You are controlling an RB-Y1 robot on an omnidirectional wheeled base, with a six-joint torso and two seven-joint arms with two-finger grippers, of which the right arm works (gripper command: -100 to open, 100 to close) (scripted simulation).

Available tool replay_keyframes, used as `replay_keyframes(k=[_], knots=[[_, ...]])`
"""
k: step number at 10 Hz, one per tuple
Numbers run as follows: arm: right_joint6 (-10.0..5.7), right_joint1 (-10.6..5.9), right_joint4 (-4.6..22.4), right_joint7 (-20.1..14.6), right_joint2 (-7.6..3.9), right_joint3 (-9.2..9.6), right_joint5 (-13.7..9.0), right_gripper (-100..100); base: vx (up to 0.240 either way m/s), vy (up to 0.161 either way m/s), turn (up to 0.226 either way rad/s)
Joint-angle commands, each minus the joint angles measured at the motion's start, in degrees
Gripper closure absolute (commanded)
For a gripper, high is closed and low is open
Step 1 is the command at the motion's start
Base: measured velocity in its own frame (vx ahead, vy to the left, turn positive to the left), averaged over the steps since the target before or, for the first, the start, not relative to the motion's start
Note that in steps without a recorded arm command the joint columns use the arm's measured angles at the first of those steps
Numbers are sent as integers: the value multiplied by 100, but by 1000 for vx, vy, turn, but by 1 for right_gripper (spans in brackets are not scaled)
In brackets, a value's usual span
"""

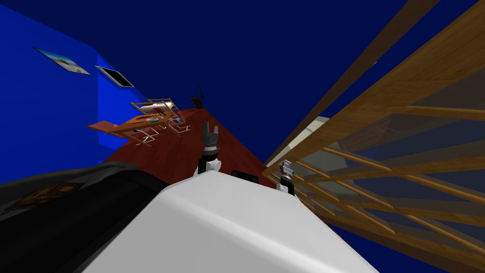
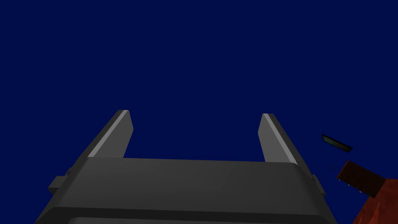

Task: Pull the door open

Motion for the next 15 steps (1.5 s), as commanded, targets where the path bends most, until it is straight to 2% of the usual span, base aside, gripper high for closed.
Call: replay_keyframes(k=[1, 5, 6, 7, 8, 14, 15], knots=[[-10, 41, -11, -83, -27, 112, 57, 100, -219, 29, 64], [-66, 154, -125, -357, -191, 451, 237, 100, -259, -30, 79], [-75, 172, -144, -402, -218, 506, 267, 100, -265, -41, 80], [-45, 163, -179, -346, -190, 467, 246, 100, -120, 1, 28], [-106, 227, -194, -459, -257, 589, 307, 100, -156, -11, 94], [-389, 476, -289, -904, -594, 1020, 522, 100, -245, -27, 104], [-368, 438, -277, -857, -564, 976, 504, 100, -123, -11, 24]])
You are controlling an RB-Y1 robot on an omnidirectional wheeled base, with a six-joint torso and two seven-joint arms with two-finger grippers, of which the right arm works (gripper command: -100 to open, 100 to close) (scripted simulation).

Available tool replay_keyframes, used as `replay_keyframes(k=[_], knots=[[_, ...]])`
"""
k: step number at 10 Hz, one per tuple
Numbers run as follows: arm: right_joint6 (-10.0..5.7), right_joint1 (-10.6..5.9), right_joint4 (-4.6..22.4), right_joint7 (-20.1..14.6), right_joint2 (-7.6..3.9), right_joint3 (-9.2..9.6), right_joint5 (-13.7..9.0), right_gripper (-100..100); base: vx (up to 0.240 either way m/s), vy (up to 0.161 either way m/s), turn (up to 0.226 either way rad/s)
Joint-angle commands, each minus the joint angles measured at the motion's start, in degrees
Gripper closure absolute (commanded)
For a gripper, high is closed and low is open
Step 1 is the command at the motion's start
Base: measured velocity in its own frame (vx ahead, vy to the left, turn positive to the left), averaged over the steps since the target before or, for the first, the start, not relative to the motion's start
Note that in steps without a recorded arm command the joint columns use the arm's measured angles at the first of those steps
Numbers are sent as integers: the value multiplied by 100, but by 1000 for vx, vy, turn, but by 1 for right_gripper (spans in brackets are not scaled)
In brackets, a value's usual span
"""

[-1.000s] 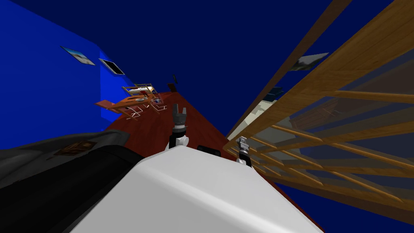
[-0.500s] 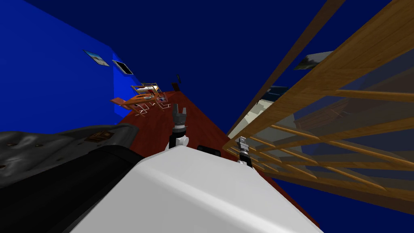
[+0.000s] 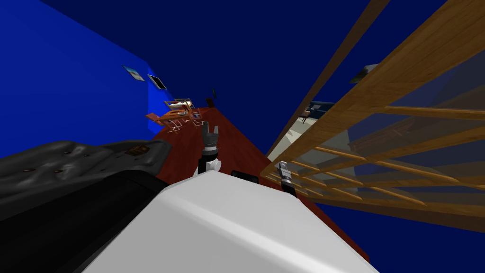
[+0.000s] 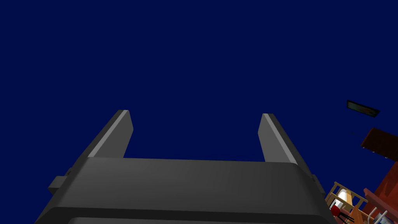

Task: Pull the door open

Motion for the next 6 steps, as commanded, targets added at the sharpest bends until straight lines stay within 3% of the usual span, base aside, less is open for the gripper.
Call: replay_keyframes(k=[1, 6], knots=[[-137, 82, 10, -120, -98, 102, 49, 100, -140, -33, 110], [-533, 319, 39, -466, -380, 399, 192, 100, -218, -36, 114]])
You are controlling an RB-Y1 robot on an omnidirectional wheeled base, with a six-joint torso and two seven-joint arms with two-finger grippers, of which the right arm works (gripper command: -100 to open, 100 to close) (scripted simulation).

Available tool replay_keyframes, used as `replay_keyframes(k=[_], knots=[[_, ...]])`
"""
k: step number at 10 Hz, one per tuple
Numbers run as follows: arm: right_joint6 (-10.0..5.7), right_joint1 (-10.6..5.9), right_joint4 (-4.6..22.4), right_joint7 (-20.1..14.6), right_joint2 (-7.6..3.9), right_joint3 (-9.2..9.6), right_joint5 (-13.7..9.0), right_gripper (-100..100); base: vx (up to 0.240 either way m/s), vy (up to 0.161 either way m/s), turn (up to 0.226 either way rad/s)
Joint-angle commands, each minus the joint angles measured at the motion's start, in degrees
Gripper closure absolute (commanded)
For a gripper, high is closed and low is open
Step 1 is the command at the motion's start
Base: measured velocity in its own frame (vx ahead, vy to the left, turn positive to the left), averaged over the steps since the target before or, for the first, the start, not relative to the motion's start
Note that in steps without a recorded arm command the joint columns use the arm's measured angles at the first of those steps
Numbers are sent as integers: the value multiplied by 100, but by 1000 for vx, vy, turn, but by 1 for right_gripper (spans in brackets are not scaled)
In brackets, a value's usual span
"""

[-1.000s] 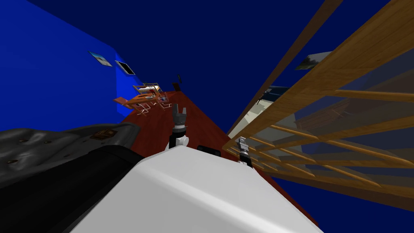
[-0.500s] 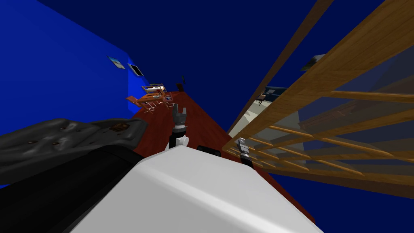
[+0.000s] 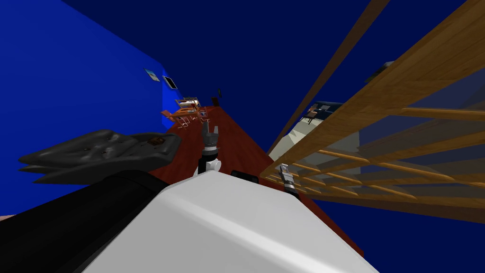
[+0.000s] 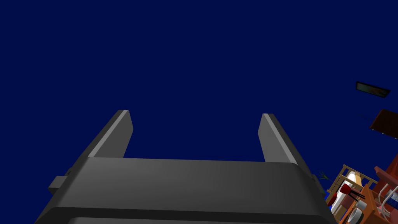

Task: Pull the door open

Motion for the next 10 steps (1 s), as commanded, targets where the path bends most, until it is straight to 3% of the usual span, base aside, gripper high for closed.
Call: replay_keyframes(k=[1, 2, 3, 10], knots=[[-147, 97, 2, -122, -94, 106, 50, 100, -227, -20, 100], [-201, 129, 6, -169, -132, 146, 69, 100, -219, -55, 83], [-154, 116, -39, -118, -115, 102, 50, 100, -91, -27, 20], [-607, 272, 160, -391, -283, 327, 207, 100, -192, -61, 142]])
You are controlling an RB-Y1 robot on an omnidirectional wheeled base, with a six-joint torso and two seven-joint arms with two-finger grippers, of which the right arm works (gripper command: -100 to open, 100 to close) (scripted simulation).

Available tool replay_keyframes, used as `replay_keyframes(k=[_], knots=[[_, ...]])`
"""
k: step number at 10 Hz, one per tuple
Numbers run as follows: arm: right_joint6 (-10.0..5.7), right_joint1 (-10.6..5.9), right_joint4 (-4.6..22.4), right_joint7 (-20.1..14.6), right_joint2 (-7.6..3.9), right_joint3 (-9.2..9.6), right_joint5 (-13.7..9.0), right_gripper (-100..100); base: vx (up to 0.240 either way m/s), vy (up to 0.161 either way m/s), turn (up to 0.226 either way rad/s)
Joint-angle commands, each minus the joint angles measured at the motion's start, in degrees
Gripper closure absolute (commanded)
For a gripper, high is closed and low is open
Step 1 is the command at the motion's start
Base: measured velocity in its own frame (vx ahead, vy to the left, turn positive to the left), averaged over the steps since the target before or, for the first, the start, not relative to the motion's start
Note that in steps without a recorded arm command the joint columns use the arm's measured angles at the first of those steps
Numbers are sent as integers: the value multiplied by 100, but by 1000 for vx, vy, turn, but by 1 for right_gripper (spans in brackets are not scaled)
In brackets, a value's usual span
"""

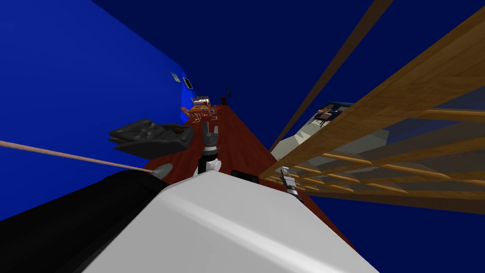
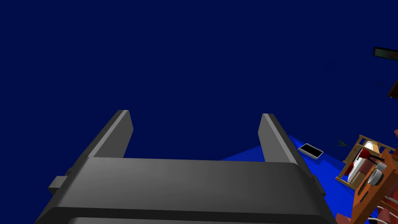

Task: Pull the door open

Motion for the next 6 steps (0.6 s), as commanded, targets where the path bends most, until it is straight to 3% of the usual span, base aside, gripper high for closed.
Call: replay_keyframes(k=[1, 3, 4, 6], knots=[[-115, 34, 84, -69, -32, 49, 34, 100, -204, -67, 144], [-219, 66, 130, -130, -73, 97, 68, 100, -203, -43, 113], [-184, 32, 114, -109, -63, 81, 59, 100, -84, -20, 19], [-287, 46, 196, -164, -82, 127, 92, 100, -158, -48, 154]])
